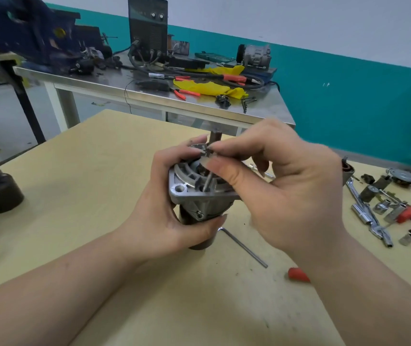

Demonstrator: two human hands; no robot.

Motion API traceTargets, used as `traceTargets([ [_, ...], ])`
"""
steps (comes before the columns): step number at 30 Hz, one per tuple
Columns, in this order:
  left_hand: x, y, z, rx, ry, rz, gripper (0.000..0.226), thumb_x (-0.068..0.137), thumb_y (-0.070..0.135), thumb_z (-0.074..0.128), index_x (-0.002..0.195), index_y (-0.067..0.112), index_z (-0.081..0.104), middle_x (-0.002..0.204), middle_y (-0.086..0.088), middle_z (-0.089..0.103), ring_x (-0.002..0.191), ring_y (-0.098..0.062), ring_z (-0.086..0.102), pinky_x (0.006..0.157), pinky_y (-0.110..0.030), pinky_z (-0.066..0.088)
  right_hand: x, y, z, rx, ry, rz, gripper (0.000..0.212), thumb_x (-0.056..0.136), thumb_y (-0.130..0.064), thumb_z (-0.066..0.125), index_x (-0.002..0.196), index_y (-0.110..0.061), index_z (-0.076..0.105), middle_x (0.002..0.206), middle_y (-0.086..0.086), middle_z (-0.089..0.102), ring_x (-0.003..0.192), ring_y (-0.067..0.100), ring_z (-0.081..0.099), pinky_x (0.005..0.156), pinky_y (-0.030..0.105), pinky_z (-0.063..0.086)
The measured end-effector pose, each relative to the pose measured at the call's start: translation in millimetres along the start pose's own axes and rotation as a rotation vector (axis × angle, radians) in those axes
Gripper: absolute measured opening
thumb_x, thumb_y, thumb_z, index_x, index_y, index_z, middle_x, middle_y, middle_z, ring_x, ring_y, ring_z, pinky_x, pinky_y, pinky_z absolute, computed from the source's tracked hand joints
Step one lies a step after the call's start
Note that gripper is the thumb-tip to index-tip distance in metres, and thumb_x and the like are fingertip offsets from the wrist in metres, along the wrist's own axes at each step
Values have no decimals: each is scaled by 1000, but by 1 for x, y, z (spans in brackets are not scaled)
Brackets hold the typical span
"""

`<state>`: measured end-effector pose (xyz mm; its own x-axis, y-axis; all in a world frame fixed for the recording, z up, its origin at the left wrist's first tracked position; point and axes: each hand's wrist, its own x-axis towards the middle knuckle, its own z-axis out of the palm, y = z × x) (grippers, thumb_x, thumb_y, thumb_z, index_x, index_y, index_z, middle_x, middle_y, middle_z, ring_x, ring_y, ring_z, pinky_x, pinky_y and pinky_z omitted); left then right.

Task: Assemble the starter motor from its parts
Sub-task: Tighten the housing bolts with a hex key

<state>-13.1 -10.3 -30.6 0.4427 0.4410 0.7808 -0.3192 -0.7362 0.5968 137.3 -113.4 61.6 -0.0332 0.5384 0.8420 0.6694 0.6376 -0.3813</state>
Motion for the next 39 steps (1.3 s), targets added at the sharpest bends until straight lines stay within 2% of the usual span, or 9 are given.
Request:
traceTargets([
  [5, 1, 1, -1, 14, -8, 19, 87, 77, 13, 88, 144, 29, 35, 156, -9, 42, 151, -35, 46, 116, -37, 46, -3, -3, 4, 11, -69, -24, 20, 85, -4, 84, 101, -14, 78, 91, -15, 64, 88, 11, 65, 81, 17, 48],
  [11, 2, 3, -2, 3, -13, 20, 83, 76, 8, 87, 141, 18, 36, 156, -14, 40, 155, -28, 42, 119, -34, 42, -9, -8, 7, 76, 3, 186, 15, 84, -16, 85, 94, -25, 77, 88, -6, 73, 86, 13, 70, 76, 17, 49],
  [16, 1, 3, -2, -7, -21, 3, 84, 76, 8, 86, 142, 15, 33, 155, -24, 39, 151, -29, 47, 117, -34, 43, -11, -1, -1, -145, -144, -54, 10, 88, -18, 83, 93, -10, 83, 97, 6, 69, 92, 22, 63, 79, 29, 49],
  [21, 2, 4, -5, -13, -47, -20, 83, 79, 13, 88, 143, 17, 35, 158, -19, 38, 155, -28, 42, 121, -36, 40, -10, 10, -7, -149, -219, -118, 12, 91, -12, 80, 99, -4, 82, 96, 10, 71, 90, 21, 65, 80, 26, 48],
  [24, 2, 4, -16, -118, -121, -64, 75, 88, 29, 89, 145, 19, 41, 164, -12, 37, 155, -31, 42, 120, -41, 41, -9, 13, -9, -118, -230, -108, 15, 91, -14, 78, 101, -4, 81, 96, 9, 72, 94, 22, 67, 84, 30, 51],
  [28, 8, 9, -31, -157, -149, -119, 63, 90, 36, 86, 145, 34, 53, 160, 0, 48, 149, -26, 52, 113, -36, 50, -8, 15, -14, -81, -257, -70, 16, 91, -16, 77, 103, -6, 81, 99, 6, 73, 98, 20, 69, 85, 32, 54],
  [33, 15, 9, -53, -128, -240, -156, 62, 90, 36, 87, 144, 24, 58, 153, 1, 57, 141, -26, 60, 109, -36, 53, -7, 16, -14, -51, -274, -41, 15, 90, -13, 79, 103, -5, 81, 100, 7, 73, 100, 22, 70, 84, 38, 57],
  [36, 12, 12, -40, -110, -180, -147, 71, 81, 48, 92, 141, 37, 56, 155, 1, 56, 144, -24, 57, 110, -34, 52, -6, 15, -15, -76, -294, -53, 13, 91, -13, 79, 101, -6, 81, 101, 7, 73, 99, 21, 69, 83, 36, 56],
  [39, 12, 14, -29, -89, -121, -129, 69, 80, 47, 91, 137, 37, 53, 152, 4, 57, 143, -21, 58, 109, -30, 52, -3, 14, -19, -128, -347, -100, 12, 93, -15, 77, 102, -7, 82, 102, 6, 71, 98, 21, 68, 81, 35, 55],
])
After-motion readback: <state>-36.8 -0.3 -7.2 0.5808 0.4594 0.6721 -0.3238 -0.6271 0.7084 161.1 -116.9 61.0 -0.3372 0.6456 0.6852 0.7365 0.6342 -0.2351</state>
